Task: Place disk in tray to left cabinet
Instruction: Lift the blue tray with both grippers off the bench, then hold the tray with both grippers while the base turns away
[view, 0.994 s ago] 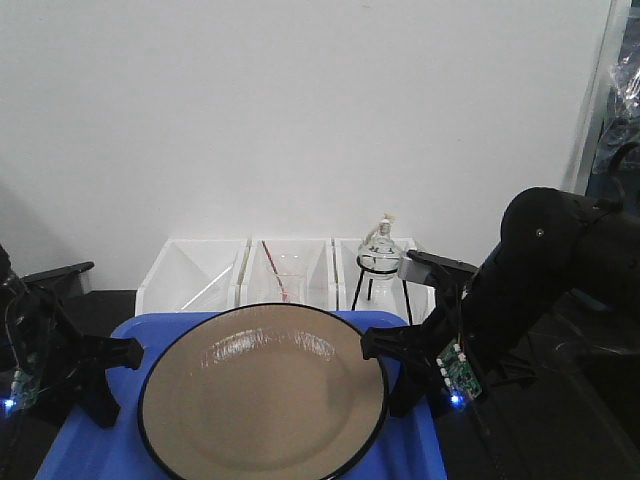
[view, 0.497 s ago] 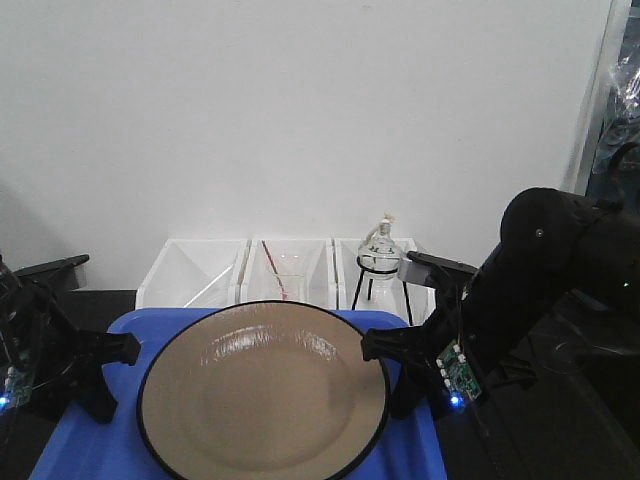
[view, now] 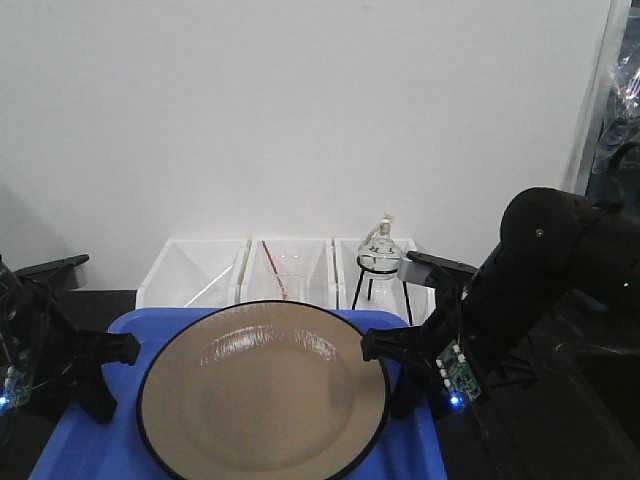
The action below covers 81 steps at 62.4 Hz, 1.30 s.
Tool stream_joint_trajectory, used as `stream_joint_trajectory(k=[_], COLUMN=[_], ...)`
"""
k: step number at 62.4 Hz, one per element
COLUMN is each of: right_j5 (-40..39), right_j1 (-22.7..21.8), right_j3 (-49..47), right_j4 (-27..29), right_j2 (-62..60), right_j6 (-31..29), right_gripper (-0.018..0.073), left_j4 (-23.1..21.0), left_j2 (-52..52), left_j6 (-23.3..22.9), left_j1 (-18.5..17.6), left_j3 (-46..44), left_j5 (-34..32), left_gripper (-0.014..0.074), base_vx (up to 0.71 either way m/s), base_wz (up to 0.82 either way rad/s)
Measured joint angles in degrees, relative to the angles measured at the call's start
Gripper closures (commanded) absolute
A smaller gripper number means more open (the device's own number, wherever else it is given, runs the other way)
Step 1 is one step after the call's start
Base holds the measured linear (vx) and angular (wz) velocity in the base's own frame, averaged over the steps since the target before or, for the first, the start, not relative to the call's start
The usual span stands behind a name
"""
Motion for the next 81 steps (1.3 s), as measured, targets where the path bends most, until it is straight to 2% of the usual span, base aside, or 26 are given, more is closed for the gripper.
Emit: stream_joint_trajectory(k=[38,81], right_j5=[0.0,0.0], right_j1=[0.0,0.0], right_j3=[0.0,0.0], right_j4=[-0.1,-0.1], right_j2=[0.0,0.0], right_j6=[0.0,0.0], right_gripper=[0.0560,0.0560], left_j4=[-0.2,-0.1], left_j2=[0.0,0.0], left_j6=[0.0,0.0], left_j1=[0.0,0.0], left_j3=[0.0,0.0], left_j5=[0.0,0.0], left_gripper=[0.0596,0.0596], base_vx=[-0.03,-0.14], base_wz=[0.13,0.54])
